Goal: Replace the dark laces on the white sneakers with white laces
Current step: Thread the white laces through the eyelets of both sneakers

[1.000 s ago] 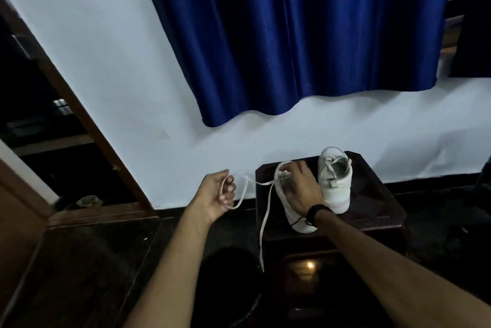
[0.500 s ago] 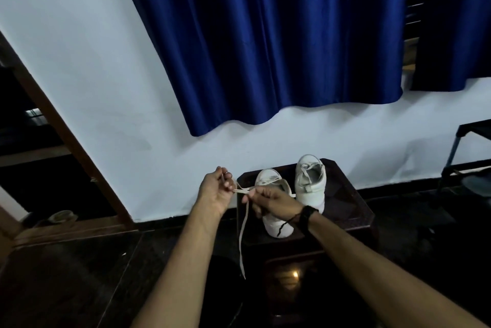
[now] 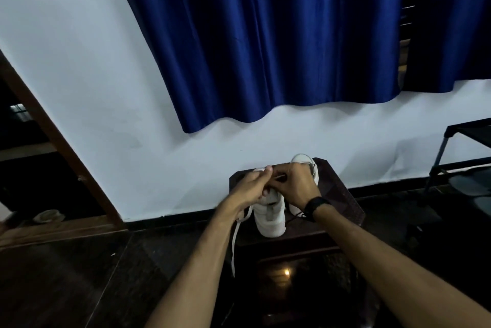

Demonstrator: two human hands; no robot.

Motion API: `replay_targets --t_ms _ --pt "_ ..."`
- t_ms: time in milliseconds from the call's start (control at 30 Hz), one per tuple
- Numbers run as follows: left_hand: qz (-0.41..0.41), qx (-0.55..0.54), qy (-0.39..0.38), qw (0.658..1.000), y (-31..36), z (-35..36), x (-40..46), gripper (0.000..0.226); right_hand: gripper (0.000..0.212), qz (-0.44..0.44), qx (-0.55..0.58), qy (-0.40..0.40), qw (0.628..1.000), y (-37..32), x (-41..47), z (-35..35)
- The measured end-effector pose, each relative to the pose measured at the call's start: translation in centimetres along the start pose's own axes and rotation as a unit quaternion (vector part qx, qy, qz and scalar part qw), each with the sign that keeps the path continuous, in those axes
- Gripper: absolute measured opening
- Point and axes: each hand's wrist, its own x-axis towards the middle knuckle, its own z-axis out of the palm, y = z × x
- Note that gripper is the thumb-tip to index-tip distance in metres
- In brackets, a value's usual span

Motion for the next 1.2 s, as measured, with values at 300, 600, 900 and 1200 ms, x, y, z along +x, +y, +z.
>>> replay_targets --t_ms 300,600,900,1200 --pt "0.003 0.178 0.167 0.97 -2.0 0.5 1.4 0.023 0.031 0.152 -0.044 -0.009 0.987 3.5 0.3 -0.3" --pt "0.024 0.254 0.257 0.932 -2.7 3.7 2.5 0.019 0.016 0.243 -0.132 -0.072 0.958 4.8 1.6 1.2" --pt "0.036 0.269 0.333 0.903 -4.8 3.9 3.6 0.02 0.018 0.244 -0.189 -0.101 0.946 5.3 2.0 1.8" --pt "0.043 0.265 0.371 0.889 -4.6 4.7 3.6 0.012 0.021 0.292 -0.137 -0.107 0.941 6.0 3.0 1.5"
